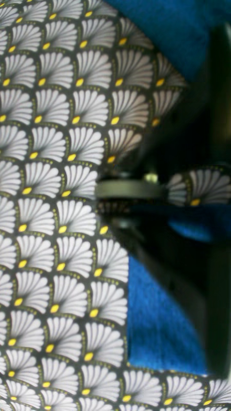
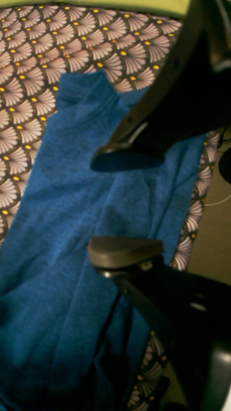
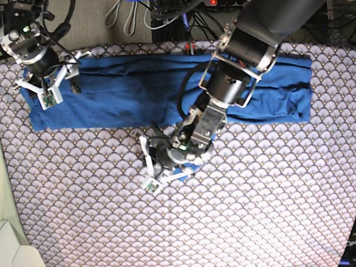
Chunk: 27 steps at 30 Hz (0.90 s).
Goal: Fold the T-shirt properly
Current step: 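Grasp the shirt's lower body with the left gripper and drag it, then fold the held fabric onto the shirt with the left gripper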
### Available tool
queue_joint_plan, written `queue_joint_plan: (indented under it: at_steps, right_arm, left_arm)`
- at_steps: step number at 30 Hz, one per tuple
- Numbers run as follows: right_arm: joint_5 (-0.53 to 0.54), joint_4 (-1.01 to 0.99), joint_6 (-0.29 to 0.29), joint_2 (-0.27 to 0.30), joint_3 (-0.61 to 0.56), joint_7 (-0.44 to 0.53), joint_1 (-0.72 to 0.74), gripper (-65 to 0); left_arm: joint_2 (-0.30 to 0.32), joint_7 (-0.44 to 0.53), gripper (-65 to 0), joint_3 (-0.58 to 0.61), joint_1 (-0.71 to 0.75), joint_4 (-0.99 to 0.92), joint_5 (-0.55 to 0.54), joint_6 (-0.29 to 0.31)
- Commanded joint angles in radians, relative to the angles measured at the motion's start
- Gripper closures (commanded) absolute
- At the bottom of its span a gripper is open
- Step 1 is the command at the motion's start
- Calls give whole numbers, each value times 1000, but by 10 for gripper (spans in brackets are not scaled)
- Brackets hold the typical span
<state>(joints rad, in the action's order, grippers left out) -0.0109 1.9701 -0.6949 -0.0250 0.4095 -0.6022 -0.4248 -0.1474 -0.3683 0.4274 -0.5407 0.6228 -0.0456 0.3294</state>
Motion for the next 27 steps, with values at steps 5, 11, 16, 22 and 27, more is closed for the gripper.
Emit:
queue_joint_plan:
  at_steps: [5, 11, 16, 22, 27]
  right_arm:
    - [16, 16, -3, 4, 2, 23, 4, -329]
    - [16, 15, -3, 6, 2, 24, 11, -329]
    - [15, 13, -3, 6, 2, 23, 24, -329]
    - [16, 11, -3, 4, -2, 23, 45, -329]
    - [16, 11, -3, 4, -4, 23, 56, -329]
  left_arm:
    - [-2, -50, -3, -37, -11, 10, 3, 14]
    - [36, -219, -3, -255, 1, 223, 5, 24]
    - [111, -351, -3, -307, 100, 492, 3, 24]
    - [185, -456, -3, -422, 252, 803, 3, 26]
    - [220, -541, -3, -526, 357, 997, 2, 27]
